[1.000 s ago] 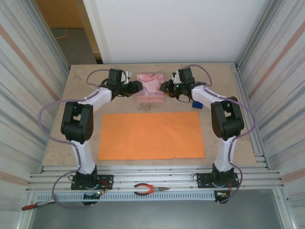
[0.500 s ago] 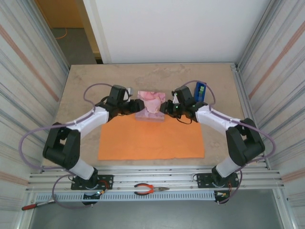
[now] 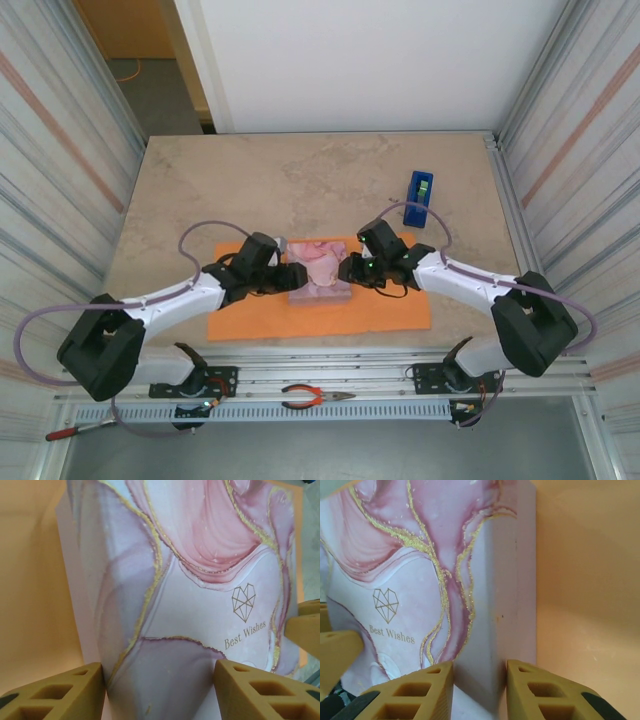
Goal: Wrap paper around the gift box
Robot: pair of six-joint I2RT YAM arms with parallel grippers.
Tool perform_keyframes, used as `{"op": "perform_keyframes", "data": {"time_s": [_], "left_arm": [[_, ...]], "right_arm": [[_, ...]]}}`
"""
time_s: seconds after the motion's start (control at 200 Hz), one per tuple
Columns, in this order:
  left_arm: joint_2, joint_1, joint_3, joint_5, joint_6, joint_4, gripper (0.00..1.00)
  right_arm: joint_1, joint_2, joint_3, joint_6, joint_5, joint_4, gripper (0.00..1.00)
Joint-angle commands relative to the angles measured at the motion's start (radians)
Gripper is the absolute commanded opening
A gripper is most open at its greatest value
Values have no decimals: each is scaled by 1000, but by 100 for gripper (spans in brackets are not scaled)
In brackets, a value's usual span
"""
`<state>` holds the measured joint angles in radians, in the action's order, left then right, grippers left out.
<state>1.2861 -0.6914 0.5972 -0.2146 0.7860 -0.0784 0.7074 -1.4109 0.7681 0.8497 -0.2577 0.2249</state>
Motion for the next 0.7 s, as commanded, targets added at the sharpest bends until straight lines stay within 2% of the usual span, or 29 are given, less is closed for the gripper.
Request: {"op": "perform_keyframes", "data": {"time_s": [0.0,0.15,0.241,0.481,0.581,0.691], "left_arm": [[-30,-31,4,-50,33,123,62],[-52,29,11,-12,1,73,70],[-65,91,15,-11,-16,59,74],[-64,245,-30,-12,8,103,77],[-28,273,-37,-21,9,123,77],[13,278,-55,-22,19,163,77]], "right_arm": [[26,-42,9,6,-67,-106,35],[-15,-31,4,10,-90,-93,66],[-66,12,-6,-1,-103,-81,73],[-207,42,-16,-59,-138,-33,72],[-254,18,-39,-68,-152,-50,66],[-279,-26,-61,-72,-159,-81,54]]}}
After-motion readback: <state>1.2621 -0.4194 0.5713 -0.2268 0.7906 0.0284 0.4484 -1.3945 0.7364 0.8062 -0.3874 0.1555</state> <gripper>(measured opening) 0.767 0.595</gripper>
